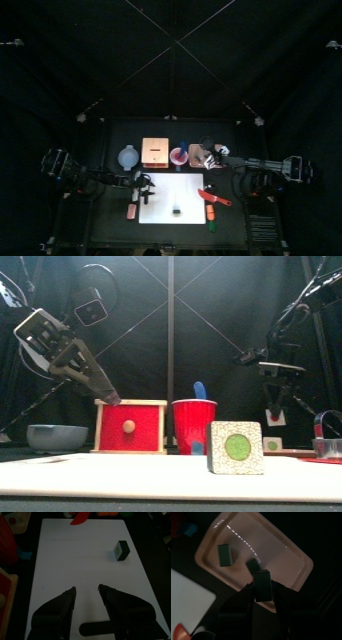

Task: Place sushi on board then cut the sushi with the knife then place the pieces on the plate
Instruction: Place the 4 sushi pieces on the plate

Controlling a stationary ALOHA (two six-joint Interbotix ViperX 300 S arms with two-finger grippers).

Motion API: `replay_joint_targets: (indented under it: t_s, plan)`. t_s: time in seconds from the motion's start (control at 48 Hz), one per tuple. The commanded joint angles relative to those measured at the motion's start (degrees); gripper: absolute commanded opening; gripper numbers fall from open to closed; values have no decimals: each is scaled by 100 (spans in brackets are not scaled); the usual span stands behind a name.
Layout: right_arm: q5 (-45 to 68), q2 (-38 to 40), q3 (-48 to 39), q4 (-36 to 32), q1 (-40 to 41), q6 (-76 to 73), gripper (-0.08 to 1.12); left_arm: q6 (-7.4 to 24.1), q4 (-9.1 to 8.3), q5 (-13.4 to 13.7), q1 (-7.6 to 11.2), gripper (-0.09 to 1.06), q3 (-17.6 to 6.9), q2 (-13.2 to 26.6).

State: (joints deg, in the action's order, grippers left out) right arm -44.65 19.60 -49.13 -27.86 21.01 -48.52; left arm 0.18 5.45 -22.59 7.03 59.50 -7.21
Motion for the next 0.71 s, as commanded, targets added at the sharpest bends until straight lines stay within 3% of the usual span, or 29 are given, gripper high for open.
replay_joint_targets:
  t_s: [0.021,0.396,0.583,0.708]
  plan:
    - [369,141,-132,9,413,-9,60,-9,9,-53,0,80,-97,-35]
    - [1872,79,-826,281,1099,53,61,-9,9,-53,0,80,-88,-35]
    - [2048,18,-1055,325,1257,18,61,-9,0,-44,0,80,-88,-35]
    - [2101,18,-1063,387,1274,18,70,-9,0,-44,0,80,-88,-35]
